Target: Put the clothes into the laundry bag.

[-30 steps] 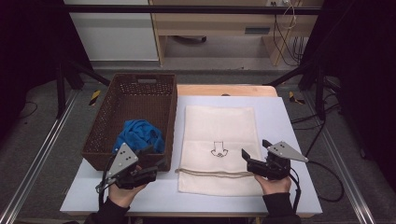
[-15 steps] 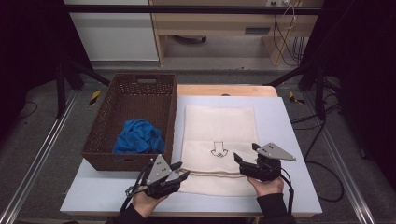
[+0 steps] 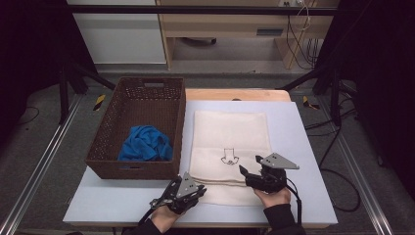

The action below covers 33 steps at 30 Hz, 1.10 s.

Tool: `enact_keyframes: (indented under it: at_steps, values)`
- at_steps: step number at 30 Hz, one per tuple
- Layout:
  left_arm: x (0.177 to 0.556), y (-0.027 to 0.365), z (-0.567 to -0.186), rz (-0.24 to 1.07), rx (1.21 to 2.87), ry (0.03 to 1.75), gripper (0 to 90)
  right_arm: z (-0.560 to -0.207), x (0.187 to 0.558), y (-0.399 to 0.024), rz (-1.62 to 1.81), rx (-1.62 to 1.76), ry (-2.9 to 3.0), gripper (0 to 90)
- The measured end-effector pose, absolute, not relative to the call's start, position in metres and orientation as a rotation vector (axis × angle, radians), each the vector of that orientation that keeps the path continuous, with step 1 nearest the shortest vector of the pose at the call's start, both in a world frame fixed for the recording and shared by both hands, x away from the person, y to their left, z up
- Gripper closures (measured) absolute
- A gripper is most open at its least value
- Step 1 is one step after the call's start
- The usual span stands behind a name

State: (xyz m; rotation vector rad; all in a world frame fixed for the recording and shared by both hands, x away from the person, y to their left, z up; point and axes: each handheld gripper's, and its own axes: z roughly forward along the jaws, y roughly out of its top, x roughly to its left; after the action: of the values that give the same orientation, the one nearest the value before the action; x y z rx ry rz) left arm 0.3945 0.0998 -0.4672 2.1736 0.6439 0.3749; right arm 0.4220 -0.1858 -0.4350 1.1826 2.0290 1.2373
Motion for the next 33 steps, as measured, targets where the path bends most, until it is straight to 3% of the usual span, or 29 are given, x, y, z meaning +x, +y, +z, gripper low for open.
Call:
enact_keyframes:
  at_steps: [6, 33]
  values:
    - [0.396, 0.096, -0.475, 0.37, 2.206, 0.651, 89.1, -0.448, 0.426, -0.177, 1.207, 1.197, 2.101, 32.0]
    - [0.396, 0.096, -0.484, 0.364, 2.223, 0.652, 88.2, -0.48, 0.438, -0.154, 0.986, 1.154, 2.346, 59.0]
